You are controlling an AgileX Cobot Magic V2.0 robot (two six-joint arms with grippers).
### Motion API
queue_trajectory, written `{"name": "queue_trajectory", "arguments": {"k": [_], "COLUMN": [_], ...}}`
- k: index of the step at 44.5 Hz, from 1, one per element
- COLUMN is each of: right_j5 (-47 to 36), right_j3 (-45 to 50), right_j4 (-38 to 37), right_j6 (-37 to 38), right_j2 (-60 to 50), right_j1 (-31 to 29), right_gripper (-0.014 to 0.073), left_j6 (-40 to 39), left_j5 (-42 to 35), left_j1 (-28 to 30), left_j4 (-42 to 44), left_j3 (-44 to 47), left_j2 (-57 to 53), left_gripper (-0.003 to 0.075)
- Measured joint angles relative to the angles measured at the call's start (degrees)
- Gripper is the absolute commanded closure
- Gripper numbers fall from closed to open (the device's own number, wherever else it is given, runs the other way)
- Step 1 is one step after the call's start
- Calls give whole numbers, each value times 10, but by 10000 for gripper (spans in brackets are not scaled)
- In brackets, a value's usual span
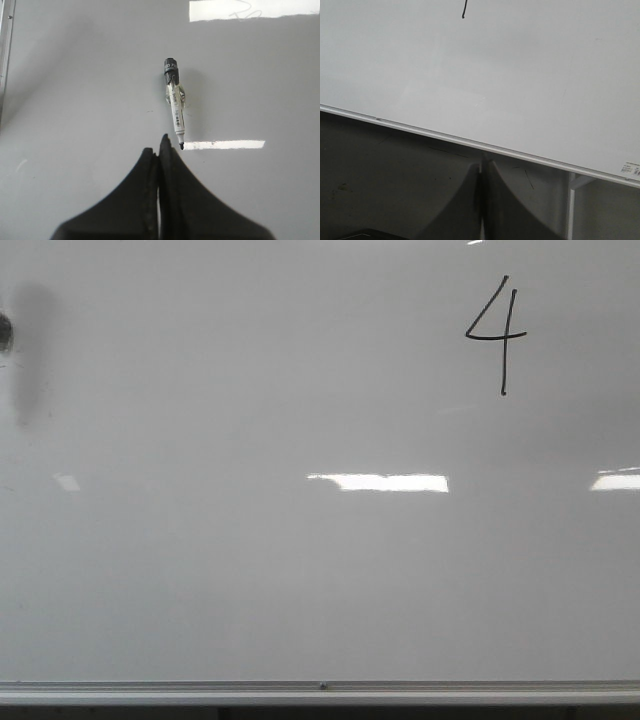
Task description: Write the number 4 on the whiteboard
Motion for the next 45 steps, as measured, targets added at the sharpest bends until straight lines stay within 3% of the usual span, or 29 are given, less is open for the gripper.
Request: {"name": "queue_trajectory", "arguments": {"k": [9, 18, 30, 45], "right_j5": [-73, -272, -484, -631], "right_j3": [65, 239, 436, 544], "right_j4": [-8, -13, -14, 13], "right_j6": [0, 0, 0, 0], "right_j2": [-60, -159, -251, -284], "right_j1": [-13, -47, -48, -49], "right_gripper": [662, 662, 662, 662], "left_j6": [0, 0, 0, 0], "left_j5": [0, 0, 0, 0], "left_j1": [0, 0, 0, 0], "left_j4": [0, 0, 0, 0], "left_j3": [0, 0, 0, 0], "left_j2": [0, 0, 0, 0], "left_gripper": [741, 741, 741, 741]}}
